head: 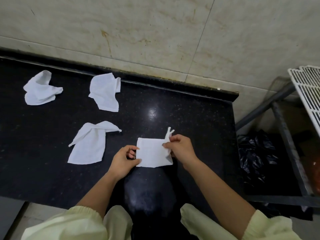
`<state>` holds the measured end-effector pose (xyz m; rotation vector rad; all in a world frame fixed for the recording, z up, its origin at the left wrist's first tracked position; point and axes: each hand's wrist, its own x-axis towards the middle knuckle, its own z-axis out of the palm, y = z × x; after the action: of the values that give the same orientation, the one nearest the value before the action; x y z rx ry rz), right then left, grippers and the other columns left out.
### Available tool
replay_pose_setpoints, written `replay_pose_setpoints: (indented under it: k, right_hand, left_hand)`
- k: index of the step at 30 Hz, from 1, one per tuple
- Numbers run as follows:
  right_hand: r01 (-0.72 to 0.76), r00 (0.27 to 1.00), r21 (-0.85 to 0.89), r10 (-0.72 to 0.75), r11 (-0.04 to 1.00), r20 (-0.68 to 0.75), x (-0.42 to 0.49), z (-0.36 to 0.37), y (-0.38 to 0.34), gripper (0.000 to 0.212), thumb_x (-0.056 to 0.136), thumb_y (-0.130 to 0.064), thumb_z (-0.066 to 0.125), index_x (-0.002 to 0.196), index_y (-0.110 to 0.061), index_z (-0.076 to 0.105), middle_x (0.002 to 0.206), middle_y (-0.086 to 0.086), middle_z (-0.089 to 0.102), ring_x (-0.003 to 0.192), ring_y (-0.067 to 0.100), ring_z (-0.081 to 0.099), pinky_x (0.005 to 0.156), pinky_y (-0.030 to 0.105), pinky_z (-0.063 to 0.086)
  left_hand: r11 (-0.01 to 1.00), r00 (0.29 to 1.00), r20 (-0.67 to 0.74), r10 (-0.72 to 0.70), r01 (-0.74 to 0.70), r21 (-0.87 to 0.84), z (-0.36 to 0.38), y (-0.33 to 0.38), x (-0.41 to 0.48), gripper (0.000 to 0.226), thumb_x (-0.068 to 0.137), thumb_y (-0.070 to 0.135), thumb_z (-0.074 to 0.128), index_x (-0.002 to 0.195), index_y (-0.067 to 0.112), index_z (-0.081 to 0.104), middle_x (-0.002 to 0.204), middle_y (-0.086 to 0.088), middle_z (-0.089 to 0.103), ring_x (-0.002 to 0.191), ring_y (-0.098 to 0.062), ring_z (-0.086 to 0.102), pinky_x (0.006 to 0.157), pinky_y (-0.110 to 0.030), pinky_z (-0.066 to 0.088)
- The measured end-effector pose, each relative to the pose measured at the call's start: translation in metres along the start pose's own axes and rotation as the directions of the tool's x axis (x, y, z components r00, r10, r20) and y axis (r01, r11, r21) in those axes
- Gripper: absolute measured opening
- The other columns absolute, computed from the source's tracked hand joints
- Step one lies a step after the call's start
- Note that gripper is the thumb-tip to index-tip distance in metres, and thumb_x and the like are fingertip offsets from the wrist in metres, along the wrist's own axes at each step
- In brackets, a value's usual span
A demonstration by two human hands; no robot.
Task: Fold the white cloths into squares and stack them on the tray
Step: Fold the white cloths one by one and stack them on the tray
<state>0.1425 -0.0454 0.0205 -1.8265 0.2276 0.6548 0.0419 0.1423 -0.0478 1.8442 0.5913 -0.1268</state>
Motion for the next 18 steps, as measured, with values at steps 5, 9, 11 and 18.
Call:
replay_pose_setpoints:
  k: [5,9,11,18]
  right_hand:
    - [0.001,0.997,-0.252,0.018,0.968,0.072,0.010,0.044,0.003,0.015,0.078,-0.011,0.072,0.074,-0.019,0.060,0.083,0.003,0.067,0.077,0.020,0.065,0.077,0.036,0.058]
    - [-0.031,0.993,-0.275,0.062,0.961,0.105,0.017,0.066,0.009,0.017,0.080,-0.008,0.070,0.075,-0.018,0.057,0.089,0.006,0.066,0.090,0.025,0.067,0.085,0.039,0.056]
    - [-0.040,0.992,-0.295,0.074,0.955,0.106,0.019,0.072,0.011,0.015,0.081,-0.009,0.069,0.078,-0.018,0.057,0.090,0.006,0.066,0.093,0.026,0.068,0.086,0.037,0.056]
    - [-0.090,0.981,-0.259,0.130,0.962,0.142,0.016,0.081,0.013,0.005,0.086,-0.011,0.062,0.083,-0.013,0.059,0.080,0.009,0.066,0.066,0.019,0.066,0.065,0.028,0.057]
  left_hand:
    - [1.000,1.000,-0.009,0.004,-0.004,-0.007,0.000,0.001,-0.001,0.037,0.072,0.003,0.079,0.100,0.023,0.066,0.088,-0.003,0.056,0.074,-0.010,0.052,0.079,-0.019,0.048]
    - [1.000,1.000,-0.010,0.013,-0.013,-0.015,-0.002,0.001,-0.001,0.036,0.071,0.004,0.079,0.100,0.022,0.067,0.090,-0.003,0.057,0.074,-0.008,0.052,0.078,-0.017,0.047]
    - [1.000,1.000,-0.006,0.013,-0.013,-0.015,-0.003,0.001,0.000,0.032,0.074,0.005,0.078,0.099,0.022,0.067,0.090,-0.004,0.058,0.074,-0.008,0.052,0.078,-0.015,0.047]
    - [0.998,0.999,0.005,-0.043,0.043,-0.047,-0.006,0.000,0.004,0.016,0.095,0.019,0.054,0.099,0.023,0.069,0.104,-0.006,0.066,0.094,-0.017,0.063,0.085,-0.018,0.046]
